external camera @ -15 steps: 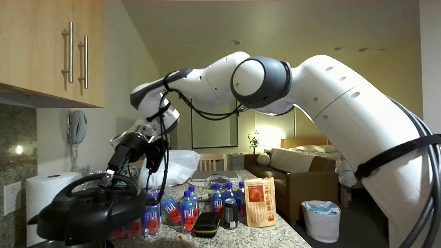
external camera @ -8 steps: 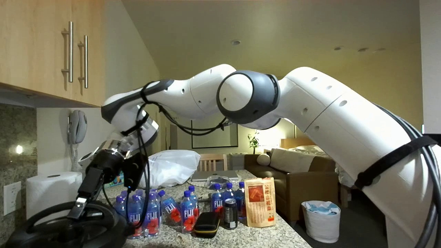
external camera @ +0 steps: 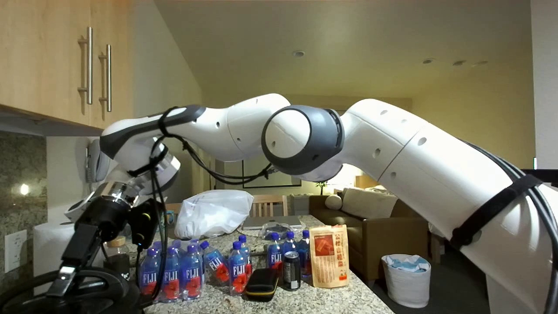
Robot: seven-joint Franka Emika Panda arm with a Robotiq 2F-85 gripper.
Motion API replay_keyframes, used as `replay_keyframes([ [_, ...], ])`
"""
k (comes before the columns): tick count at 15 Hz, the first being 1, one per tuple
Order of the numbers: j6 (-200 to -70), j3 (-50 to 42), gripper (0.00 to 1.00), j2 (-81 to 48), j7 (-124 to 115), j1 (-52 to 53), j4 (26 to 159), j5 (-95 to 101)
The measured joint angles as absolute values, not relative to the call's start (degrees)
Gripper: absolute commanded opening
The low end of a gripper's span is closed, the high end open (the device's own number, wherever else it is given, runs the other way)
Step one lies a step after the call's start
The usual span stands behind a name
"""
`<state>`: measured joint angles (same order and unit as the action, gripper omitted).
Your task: Pick up the lid from the countertop and put it on the pressure cooker.
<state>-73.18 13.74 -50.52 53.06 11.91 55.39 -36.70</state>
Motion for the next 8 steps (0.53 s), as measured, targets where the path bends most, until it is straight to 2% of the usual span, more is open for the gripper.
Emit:
replay_keyframes([
  [8,-72.7,13.2,0.02,-51.8,52.5,13.7,52.1,-35.4],
])
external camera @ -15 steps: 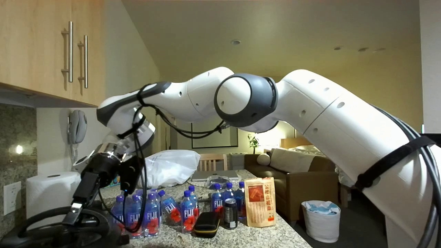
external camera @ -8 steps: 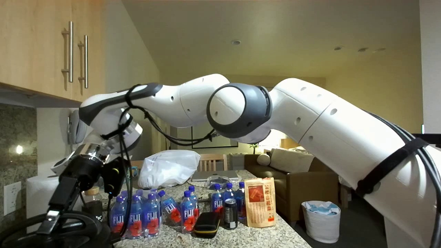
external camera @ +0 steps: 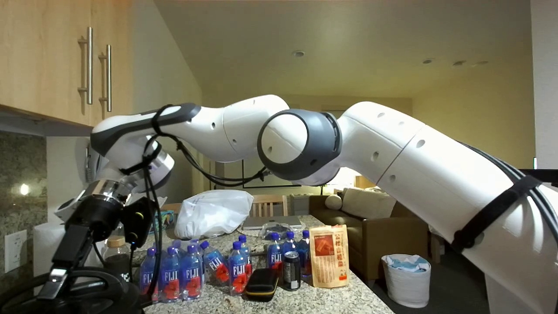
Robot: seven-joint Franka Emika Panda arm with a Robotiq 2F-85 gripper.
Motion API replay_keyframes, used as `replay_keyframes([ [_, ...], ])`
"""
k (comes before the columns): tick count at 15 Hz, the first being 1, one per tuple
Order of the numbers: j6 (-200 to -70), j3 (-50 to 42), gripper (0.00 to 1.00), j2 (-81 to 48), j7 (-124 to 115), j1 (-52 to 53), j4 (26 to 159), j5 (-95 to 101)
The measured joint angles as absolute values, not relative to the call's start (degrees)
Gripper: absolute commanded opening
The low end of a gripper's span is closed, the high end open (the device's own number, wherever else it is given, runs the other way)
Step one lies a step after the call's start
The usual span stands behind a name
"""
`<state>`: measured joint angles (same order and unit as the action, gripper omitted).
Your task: Pick up the lid from the countertop and put it on the pressure cooker.
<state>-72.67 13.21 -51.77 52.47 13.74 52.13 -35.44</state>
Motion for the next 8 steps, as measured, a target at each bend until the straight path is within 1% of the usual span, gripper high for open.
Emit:
replay_keyframes([
  [4,-72.7,12.7,0.02,-51.8,52.5,13.9,51.9,-35.4],
  [5,-72.7,12.4,0.12,-51.8,52.5,13.9,51.8,-35.4],
  [6,-72.7,12.2,0.3,-51.8,52.5,13.9,51.8,-35.4],
  [8,-72.7,11.9,0.44,-51.8,52.5,13.9,51.7,-35.4],
])
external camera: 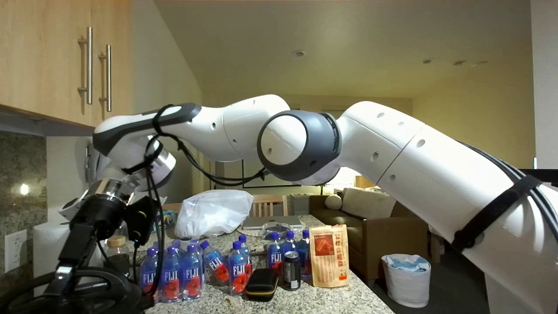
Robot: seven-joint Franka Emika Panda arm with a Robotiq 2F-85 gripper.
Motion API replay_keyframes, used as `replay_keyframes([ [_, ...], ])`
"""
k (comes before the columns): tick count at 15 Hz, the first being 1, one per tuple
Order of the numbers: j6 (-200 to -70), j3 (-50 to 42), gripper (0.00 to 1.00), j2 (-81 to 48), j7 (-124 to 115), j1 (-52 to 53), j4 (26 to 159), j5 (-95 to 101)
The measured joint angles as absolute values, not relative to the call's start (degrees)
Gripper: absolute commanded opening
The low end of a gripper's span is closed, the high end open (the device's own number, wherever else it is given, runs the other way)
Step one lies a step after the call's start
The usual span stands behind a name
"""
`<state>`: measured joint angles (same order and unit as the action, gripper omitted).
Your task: Pick up the lid from the countertop and put it on the pressure cooker.
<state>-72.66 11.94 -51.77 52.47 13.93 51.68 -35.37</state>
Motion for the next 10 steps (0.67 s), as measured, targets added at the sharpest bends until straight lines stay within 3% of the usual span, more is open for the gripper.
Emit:
replay_keyframes([
  [7,-70.7,11.5,0.89,-51.8,52.5,14.8,50.3,-35.0],
  [10,-69.1,11.1,1.0,-51.8,52.5,15.8,49.3,-34.1],
])
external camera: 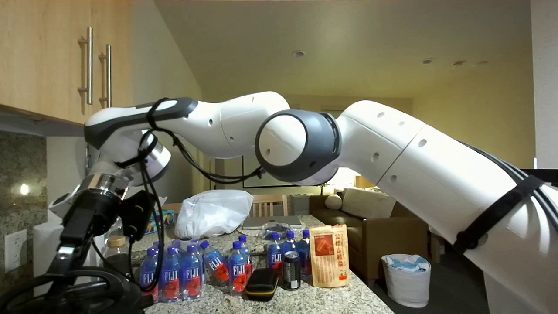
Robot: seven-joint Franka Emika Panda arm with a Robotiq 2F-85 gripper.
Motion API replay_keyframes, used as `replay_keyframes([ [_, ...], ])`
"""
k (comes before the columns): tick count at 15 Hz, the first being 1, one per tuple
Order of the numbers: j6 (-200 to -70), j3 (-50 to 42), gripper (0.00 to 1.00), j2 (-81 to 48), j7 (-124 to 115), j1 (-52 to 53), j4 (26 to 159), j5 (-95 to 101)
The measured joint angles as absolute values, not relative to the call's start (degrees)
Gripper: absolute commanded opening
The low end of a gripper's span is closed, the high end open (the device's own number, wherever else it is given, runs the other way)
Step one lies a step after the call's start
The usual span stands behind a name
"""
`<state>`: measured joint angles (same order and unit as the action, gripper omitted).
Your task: Pick up the lid from the countertop and put it on the pressure cooker.
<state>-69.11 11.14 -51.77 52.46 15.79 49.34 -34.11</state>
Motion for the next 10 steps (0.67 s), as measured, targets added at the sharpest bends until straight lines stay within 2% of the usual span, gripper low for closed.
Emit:
replay_keyframes([
  [10,-68.1,8.2,1.0,-51.7,52.4,19.2,44.7,-28.6],
])
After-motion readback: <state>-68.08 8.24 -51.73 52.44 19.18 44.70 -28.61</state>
